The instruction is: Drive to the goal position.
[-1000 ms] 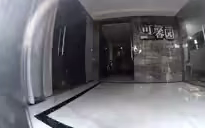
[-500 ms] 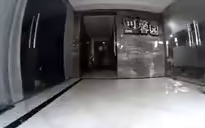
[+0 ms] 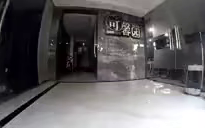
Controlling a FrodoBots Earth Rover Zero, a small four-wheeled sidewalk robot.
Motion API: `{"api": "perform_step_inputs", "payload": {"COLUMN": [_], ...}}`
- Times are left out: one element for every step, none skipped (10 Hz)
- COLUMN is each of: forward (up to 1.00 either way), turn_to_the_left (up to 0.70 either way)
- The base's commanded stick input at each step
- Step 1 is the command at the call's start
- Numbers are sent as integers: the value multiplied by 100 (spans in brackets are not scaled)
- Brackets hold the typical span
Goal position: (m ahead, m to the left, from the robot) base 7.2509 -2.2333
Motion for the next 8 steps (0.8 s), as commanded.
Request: {"api": "perform_step_inputs", "payload": {"forward": [45,45,45,45,45,45,66,70], "turn_to_the_left": [-27,-27,-7,0,0,0,0,0]}}
